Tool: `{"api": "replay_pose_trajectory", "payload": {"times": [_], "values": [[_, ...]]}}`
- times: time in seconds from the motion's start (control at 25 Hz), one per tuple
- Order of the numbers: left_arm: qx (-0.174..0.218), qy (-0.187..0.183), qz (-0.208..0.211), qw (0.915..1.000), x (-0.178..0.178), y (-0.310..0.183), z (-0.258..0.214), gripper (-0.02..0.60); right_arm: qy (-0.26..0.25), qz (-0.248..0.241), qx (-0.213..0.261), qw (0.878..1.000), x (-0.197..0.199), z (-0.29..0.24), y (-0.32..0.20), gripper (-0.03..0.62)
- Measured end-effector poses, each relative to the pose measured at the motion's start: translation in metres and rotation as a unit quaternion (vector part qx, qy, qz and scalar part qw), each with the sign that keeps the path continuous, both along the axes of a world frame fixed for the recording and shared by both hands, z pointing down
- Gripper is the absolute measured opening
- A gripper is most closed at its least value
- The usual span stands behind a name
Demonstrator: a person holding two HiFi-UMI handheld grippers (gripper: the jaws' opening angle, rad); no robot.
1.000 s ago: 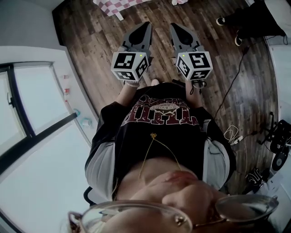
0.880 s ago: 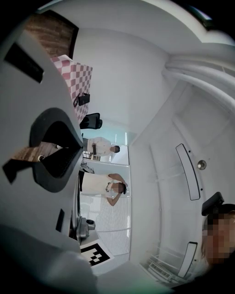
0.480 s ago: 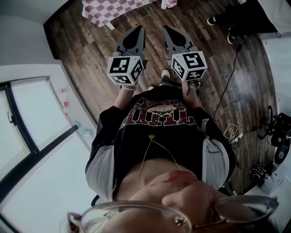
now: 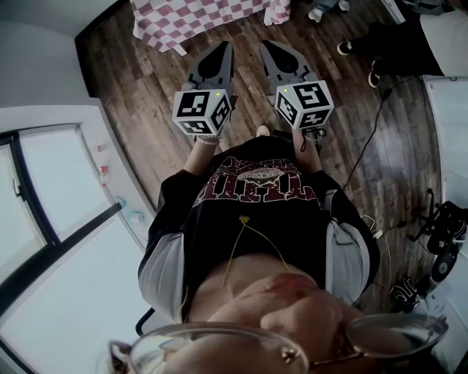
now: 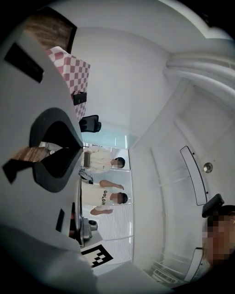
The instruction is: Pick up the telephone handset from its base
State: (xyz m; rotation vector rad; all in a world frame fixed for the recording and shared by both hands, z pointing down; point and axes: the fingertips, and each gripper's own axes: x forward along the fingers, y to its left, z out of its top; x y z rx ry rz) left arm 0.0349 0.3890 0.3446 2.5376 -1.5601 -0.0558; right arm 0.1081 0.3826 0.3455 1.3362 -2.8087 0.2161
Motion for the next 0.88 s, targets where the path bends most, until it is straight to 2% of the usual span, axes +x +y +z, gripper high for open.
{"api": "replay_pose_trajectory", "payload": {"times": [0.36, 0.64, 0.88], "values": [[-0.002, 0.0, -0.027, 0.9996, 0.03, -0.038, 0.001, 0.009, -0.004, -0.025, -0.004, 1.0, 0.031, 0.003, -0.041, 0.017], [-0.006, 0.004, -0.051, 0.9987, 0.053, -0.049, 0.009, 0.009, 0.001, -0.041, -0.007, 0.999, 0.056, 0.013, -0.056, 0.017], [-0.015, 0.002, -0.066, 0.9977, 0.052, -0.056, 0.018, 0.009, -0.002, -0.059, -0.016, 0.998, 0.054, 0.022, -0.067, 0.017]]}}
